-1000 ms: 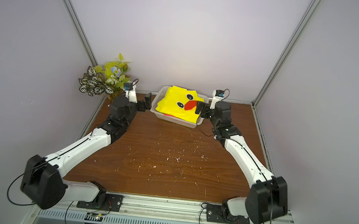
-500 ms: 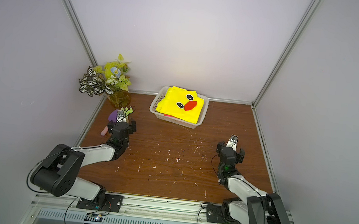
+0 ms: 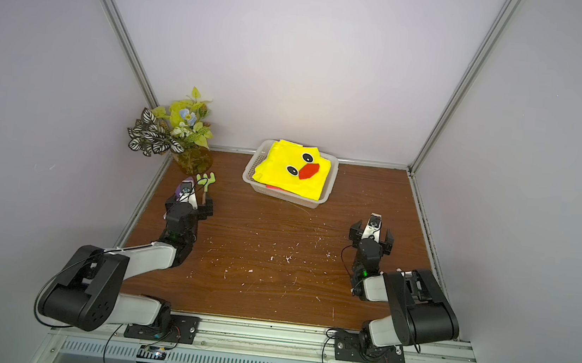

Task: Put the folded raincoat in the basket
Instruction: Reset both arms

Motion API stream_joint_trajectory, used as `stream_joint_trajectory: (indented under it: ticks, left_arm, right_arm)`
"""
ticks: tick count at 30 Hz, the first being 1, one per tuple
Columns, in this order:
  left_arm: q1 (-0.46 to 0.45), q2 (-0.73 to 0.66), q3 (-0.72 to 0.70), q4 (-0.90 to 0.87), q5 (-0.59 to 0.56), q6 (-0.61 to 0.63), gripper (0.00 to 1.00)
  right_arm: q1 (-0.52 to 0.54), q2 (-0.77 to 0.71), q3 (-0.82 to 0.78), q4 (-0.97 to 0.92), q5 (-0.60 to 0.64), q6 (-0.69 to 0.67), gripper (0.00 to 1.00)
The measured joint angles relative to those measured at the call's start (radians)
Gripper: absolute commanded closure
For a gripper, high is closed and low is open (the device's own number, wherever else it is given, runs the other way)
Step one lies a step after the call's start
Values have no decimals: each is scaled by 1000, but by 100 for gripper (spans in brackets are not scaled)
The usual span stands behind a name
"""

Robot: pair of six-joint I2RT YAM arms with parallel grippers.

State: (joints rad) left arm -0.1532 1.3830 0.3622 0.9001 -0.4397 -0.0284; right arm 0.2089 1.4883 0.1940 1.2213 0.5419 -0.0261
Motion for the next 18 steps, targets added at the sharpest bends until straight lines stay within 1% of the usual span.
stream_joint_trajectory:
  ticks: [3,6,7,8,10,13,15,18]
  left_arm:
    - [25,84,-5,40,26,4,0]
    - [43,163,3,53,57,6,5]
    - [48,175,8,48,72,5,3]
    - [55,180,10,47,82,5,1]
    - [64,179,13,50,94,2,1]
    - [68,179,18,62,111,2,1]
    - [72,177,17,70,156,5,1]
    - [121,170,16,74,276,2,1]
  right_arm:
    - [-31,-1,-9,11,-36,4,0]
    - [-55,8,-10,48,-89,4,0]
    - [-60,29,-13,87,-105,3,0]
    - [-61,51,-14,113,-110,4,1]
    - [-65,58,-14,89,-129,7,0]
    - [-70,60,-14,105,-141,7,0]
    - [-73,65,-14,124,-149,7,1]
    - [-74,66,-14,127,-155,8,0]
